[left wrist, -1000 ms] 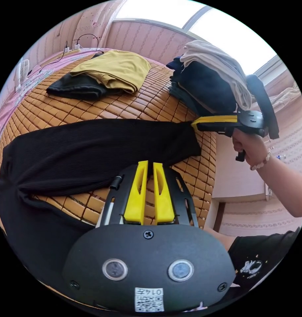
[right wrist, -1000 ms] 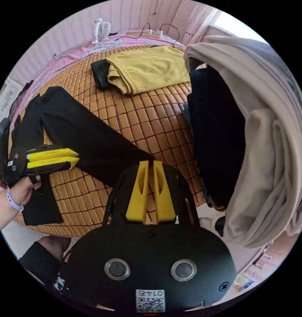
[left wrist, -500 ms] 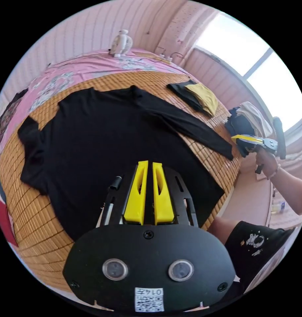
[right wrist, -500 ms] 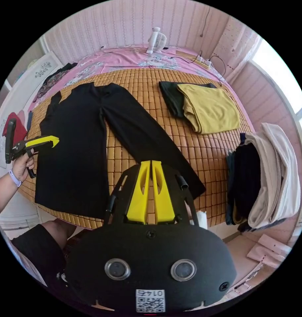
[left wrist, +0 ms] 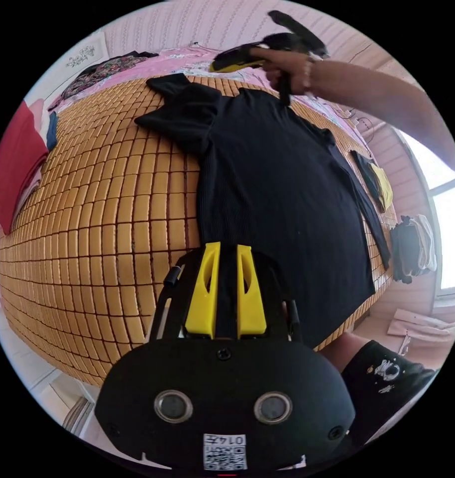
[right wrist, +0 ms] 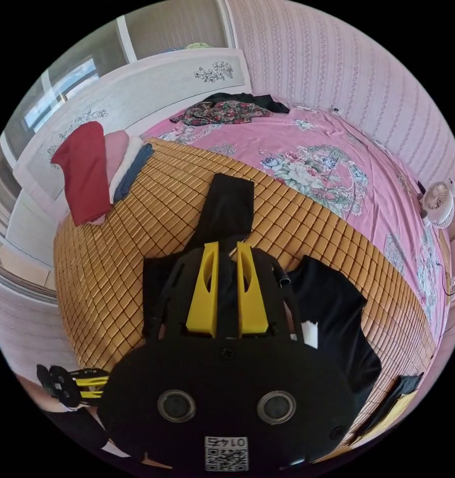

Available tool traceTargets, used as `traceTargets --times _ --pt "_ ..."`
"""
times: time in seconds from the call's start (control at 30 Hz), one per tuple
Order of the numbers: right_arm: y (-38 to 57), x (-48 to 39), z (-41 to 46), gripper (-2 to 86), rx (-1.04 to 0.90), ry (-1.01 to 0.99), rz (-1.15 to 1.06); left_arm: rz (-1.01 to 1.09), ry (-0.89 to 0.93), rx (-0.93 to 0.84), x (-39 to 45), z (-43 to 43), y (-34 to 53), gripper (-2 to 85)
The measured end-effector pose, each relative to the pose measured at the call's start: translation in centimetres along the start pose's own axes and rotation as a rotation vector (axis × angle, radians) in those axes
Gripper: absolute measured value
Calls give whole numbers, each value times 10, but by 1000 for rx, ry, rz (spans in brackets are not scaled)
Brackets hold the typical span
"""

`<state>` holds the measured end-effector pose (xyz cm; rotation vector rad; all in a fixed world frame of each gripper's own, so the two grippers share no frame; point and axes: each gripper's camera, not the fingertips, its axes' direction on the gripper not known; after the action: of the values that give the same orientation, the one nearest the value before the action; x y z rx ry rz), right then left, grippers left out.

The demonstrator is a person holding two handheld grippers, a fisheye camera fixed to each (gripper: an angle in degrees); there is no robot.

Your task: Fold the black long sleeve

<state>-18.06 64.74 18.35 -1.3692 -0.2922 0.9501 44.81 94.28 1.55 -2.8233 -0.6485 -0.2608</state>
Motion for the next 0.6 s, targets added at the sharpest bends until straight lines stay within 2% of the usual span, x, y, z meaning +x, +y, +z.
traceTargets --times 0.1,0.17,0.23,0.33,0.4,0.47,0.53,0.6 --pt "-59 -4 64 97 -75 37 105 56 12 2 -11 4 10 59" --pt "-81 -4 112 94 -193 69 198 102 22 6 -17 9 20 60" --pt "-88 -11 127 23 -213 107 235 131 25 27 -23 12 30 60" --pt "-109 -40 133 1 -238 37 102 134 65 73 -39 16 47 62" --pt "-121 -69 116 -3 -156 -124 -65 126 102 81 -51 18 55 62" --pt "-126 -115 63 -3 25 -401 -349 103 136 78 -66 19 67 60" --pt "-125 -135 30 0 113 -378 -444 85 142 92 -79 19 81 58" --pt "-129 -131 30 7 93 -225 -355 64 149 99 -90 18 95 58"
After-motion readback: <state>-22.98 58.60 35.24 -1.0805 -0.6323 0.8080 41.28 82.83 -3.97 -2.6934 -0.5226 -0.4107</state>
